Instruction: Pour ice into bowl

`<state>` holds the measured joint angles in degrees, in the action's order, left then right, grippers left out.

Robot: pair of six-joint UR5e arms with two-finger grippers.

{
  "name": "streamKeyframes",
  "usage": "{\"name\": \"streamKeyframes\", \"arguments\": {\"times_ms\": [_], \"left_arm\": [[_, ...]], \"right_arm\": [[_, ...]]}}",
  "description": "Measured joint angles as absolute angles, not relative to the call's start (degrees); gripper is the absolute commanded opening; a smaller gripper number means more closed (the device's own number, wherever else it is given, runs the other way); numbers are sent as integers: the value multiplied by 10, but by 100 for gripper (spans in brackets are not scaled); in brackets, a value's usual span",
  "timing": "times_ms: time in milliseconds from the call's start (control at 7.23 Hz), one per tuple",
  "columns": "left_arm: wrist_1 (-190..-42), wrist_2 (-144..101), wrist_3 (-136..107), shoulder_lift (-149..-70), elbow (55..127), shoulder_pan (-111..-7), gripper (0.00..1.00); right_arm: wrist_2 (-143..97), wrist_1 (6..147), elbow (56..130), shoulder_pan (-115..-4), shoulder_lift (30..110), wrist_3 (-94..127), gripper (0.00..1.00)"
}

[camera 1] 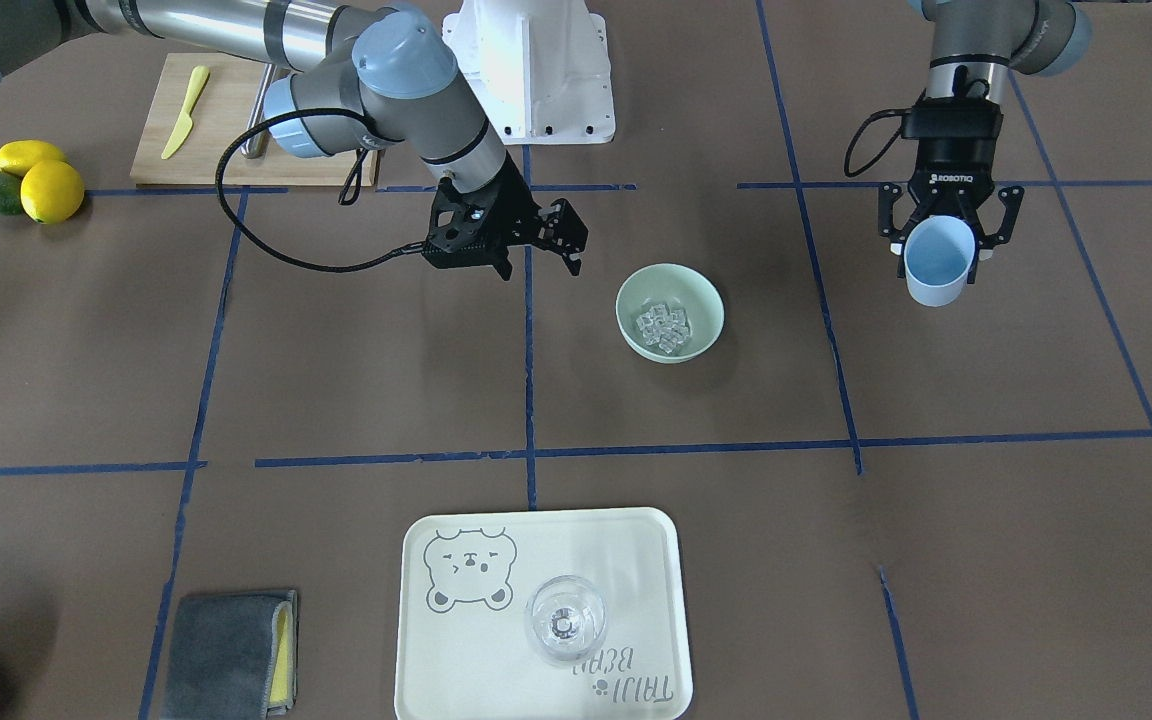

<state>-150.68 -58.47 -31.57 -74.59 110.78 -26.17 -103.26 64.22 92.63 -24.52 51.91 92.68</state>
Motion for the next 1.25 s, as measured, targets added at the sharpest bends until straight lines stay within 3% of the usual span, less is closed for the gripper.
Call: {"name": "streamKeyframes", "arguments": {"times_ms": [830,1246], "left_arm": [[-1550,-599,-635,-751,1006,-279,0],[-1604,-597,-684,-751,944,-279,0]], "right_arm": [[-999,643,865,-220,457,948,100],[-969,642,776,-221,391,942,97]]}}
